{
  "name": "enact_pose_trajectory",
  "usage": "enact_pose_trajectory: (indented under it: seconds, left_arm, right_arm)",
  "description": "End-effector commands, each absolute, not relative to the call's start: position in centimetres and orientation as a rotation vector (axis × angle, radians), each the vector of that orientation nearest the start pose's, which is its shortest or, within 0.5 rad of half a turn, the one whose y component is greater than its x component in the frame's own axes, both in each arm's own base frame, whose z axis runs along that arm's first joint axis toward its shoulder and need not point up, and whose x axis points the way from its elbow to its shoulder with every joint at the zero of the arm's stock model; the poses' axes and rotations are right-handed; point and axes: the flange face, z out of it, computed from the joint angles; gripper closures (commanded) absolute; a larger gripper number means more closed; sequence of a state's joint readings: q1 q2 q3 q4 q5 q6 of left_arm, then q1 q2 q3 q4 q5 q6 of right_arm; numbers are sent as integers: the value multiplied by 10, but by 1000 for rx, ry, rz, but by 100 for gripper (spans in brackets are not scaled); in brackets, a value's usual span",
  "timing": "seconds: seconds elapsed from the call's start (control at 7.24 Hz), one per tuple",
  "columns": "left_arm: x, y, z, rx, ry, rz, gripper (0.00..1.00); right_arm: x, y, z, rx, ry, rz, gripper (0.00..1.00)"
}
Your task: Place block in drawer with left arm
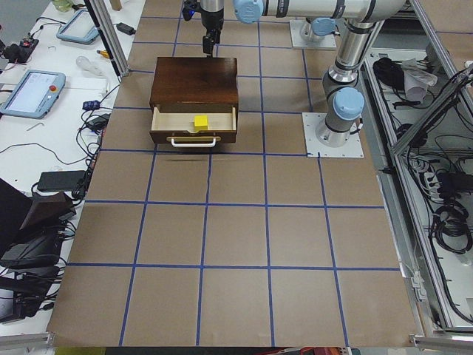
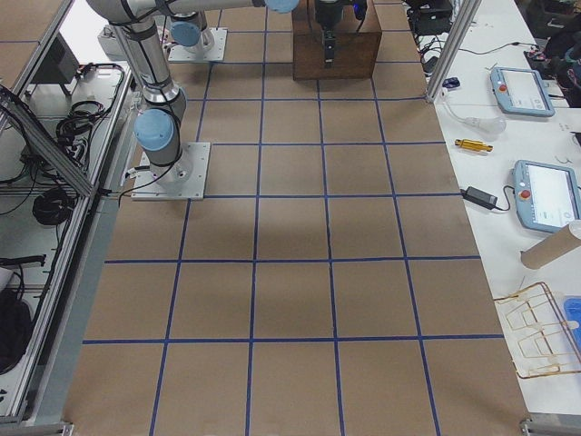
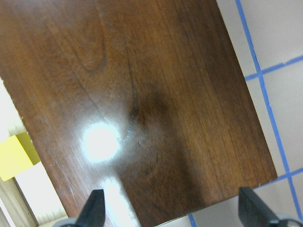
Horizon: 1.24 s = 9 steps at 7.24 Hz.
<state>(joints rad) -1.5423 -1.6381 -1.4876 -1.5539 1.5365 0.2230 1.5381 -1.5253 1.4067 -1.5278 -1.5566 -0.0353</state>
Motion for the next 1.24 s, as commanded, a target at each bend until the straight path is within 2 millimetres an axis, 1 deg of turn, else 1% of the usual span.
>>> enact_pose_trajectory:
  seconds: [0.0, 0.28, 0.41, 1.1]
  left_arm:
    - [-121, -525, 502, 129, 3158, -70, 0]
    - [-121, -524, 501, -45, 3167, -49, 0]
    - [-122, -525, 498, -58, 3168, -42, 0]
    - [-123, -523, 500, -58, 3170, -44, 0]
  right_arm:
    - [118, -519, 542, -6, 3128, -121, 0]
    - [118, -519, 542, -6, 3127, -121, 0]
    - [117, -520, 542, -3, 3127, -121, 0]
    - [118, -519, 542, -6, 3127, -121, 0]
